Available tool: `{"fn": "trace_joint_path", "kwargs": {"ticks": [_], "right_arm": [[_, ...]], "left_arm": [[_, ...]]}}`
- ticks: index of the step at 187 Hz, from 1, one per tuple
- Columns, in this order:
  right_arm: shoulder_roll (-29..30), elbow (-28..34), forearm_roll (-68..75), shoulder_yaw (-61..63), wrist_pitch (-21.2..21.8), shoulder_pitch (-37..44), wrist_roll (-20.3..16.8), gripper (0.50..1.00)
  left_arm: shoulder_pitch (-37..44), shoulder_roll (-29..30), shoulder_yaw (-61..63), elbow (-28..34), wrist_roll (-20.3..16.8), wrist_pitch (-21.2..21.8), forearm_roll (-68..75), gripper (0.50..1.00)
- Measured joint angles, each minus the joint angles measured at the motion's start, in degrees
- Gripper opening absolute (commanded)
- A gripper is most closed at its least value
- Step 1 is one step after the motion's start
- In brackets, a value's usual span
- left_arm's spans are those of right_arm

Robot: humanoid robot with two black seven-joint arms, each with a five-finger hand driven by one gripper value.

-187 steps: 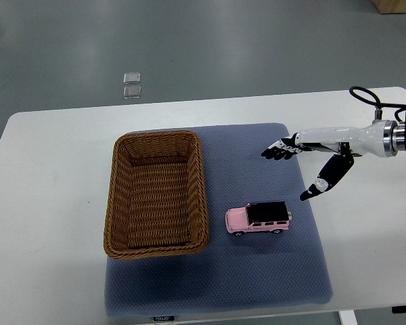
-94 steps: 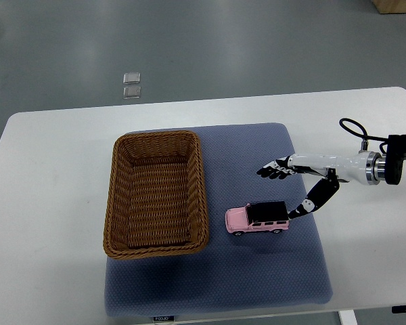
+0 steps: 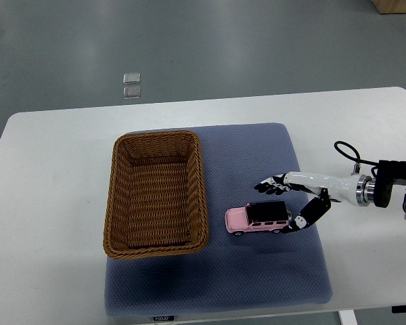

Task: Place pink car in brown basket
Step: 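Close the right hand fingers around the pink car's black roof, then lift the pink car off the mat with the right hand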

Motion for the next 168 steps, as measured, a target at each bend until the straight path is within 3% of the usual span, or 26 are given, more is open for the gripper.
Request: {"fn": "trace_joint_path", "kwargs": {"ticks": [51, 83, 111, 168], "right_arm": [[2.6, -1.4, -1.1, 0.0, -3.0, -2.3, 0.8, 0.883], [3.8, -2.6, -2.3, 0.0, -4.2, -3.1, 0.9, 0.772], [4.6, -3.2, -3.6, 0.1, -4.4, -3.8, 0.9, 0.57], [4.1, -4.0, -3.0, 2.8, -6.6, -3.0, 0.8, 0.502]], "left_arm": [[0.0, 0.0, -0.1, 0.1, 0.0, 0.0, 0.0, 1.0], [0.0, 0.0, 0.0, 0.1, 0.0, 0.0, 0.0, 1.0], [0.0, 0.0, 0.0, 0.1, 0.0, 0.0, 0.0, 1.0], [0.0, 0.0, 0.3, -0.1, 0.0, 0.1, 0.0, 1.0]]}}
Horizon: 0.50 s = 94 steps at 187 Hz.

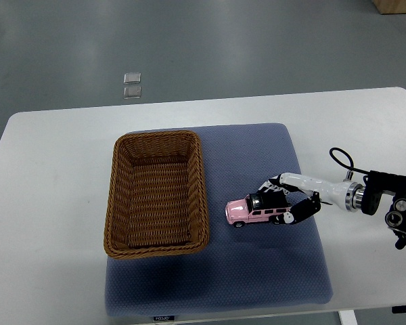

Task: Place pink car in brown basket
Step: 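Lift the pink car off the mat with the right hand, then carry the car over the wicker basket and lower it inside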

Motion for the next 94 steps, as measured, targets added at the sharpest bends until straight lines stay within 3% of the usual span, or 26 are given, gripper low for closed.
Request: {"fn": "trace_joint_path", "kwargs": {"ticks": [53, 94], "right_arm": [[-4.0, 1.7, 3.0, 4.8, 1.1, 3.7, 0.2, 0.5], [-3.7, 1.8, 5.9, 5.1, 2.2, 8.0, 0.2, 0.5]], "left_arm": [[0.0, 0.0, 0.3, -0.4, 0.0, 0.0, 0.0, 1.0], [-0.1, 0.0, 0.3, -0.5, 0.0, 0.0, 0.0, 1.0]]}}
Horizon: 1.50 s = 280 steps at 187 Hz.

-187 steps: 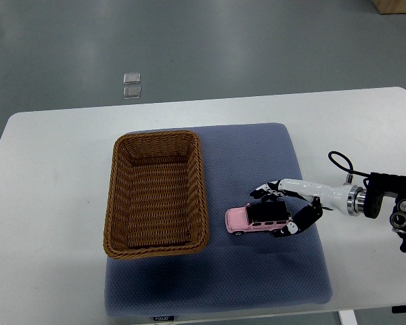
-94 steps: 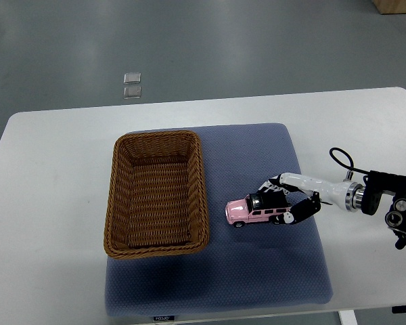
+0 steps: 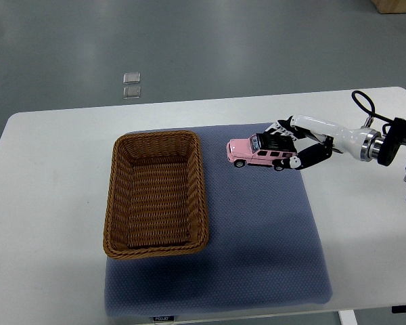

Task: Place pink car in brown basket
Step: 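Carry the car over the wicker basket and lower it inside, then open the right hand to release the car into the basket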

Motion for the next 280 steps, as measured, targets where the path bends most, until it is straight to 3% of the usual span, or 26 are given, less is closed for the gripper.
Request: {"fn": "trace_joint_path", "kwargs": {"ticks": [44, 96, 118, 199, 213, 237, 244, 250, 257, 280], "right_arm": [[7.7, -5.6, 1.2, -1.2, 0.4, 6.1, -0.1, 0.502], [25.9, -21.5, -0.1, -9.7, -0.2, 13.0, -0.1, 0.5], [30.9, -26.1, -1.1, -11.6, -0.3, 14.1, -0.1, 0.5], [39.9, -33.1, -1.4, -18.0, -0.6, 16.2, -0.5, 0.517], [40.4, -33.5, -1.4, -18.7, -1.1, 16.0, -0.5, 0.56], [41.0, -33.8, -1.4, -18.8, -1.8, 16.0, -0.4, 0.74], [41.2, -33.8, -1.4, -18.8, -1.8, 16.0, -0.3, 0.825], [41.2, -33.9, -1.3, -18.8, -1.8, 16.0, -0.3, 0.87], [41.3, -34.1, -1.2, -18.8, -1.8, 16.0, -0.3, 0.897], [41.3, -34.3, -0.7, -18.6, -1.6, 16.3, -0.2, 0.913]], "left_arm": [[0.0, 0.0, -0.1, 0.0, 0.0, 0.0, 0.0, 1.0], [-0.5, 0.0, -0.1, -0.2, 0.0, -0.1, 0.1, 1.0], [-0.5, 0.0, -0.2, -0.4, 0.0, -0.1, 0.2, 1.0], [-0.6, 0.0, -0.1, -0.4, 1.5, -0.1, 0.1, 1.0], [-0.6, 0.0, -0.1, -0.4, 1.5, -0.1, 0.1, 1.0], [-0.6, 0.0, -0.1, -0.4, 1.5, -0.1, 0.1, 1.0], [-0.6, 0.0, -0.2, -0.4, 1.5, -0.1, 0.1, 1.0], [-0.6, 0.0, -0.2, -0.5, 1.5, -0.1, 0.1, 1.0], [-0.6, 0.0, -0.2, -0.5, 1.5, -0.1, 0.1, 1.0], [-0.5, 0.0, -0.2, -0.4, 1.5, -0.1, 0.1, 1.0]]}}
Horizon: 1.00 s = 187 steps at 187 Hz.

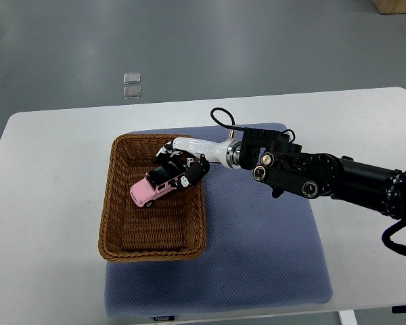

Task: Place pink car in brown basket

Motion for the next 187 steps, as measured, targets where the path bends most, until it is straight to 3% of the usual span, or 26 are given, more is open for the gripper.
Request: {"fn": "trace_joint_path", "kwargs": {"ticks": [34, 58, 120, 187], "right_arm": [[-1.7, 0.0, 1.2, 2.4, 0.3, 1.7, 0.2, 0.913], [-4.8, 0.2, 5.0, 12.4, 1.6, 1.4, 0.2, 0.913], [-7.2, 0.3, 29.1, 45.9, 8.0, -14.7, 0.6, 0.913], [-7.5, -0.7, 48.4, 52.2, 11.0, -24.8, 2.7, 0.913]], "left_arm": [[0.0, 0.0, 0.1, 0.1, 0.0, 0.0, 0.0, 1.0], [0.0, 0.0, 0.1, 0.1, 0.0, 0.0, 0.0, 1.0], [0.0, 0.0, 0.1, 0.0, 0.1, 0.0, 0.0, 1.0], [0.0, 0.0, 0.2, 0.0, 0.1, 0.0, 0.0, 1.0]]}}
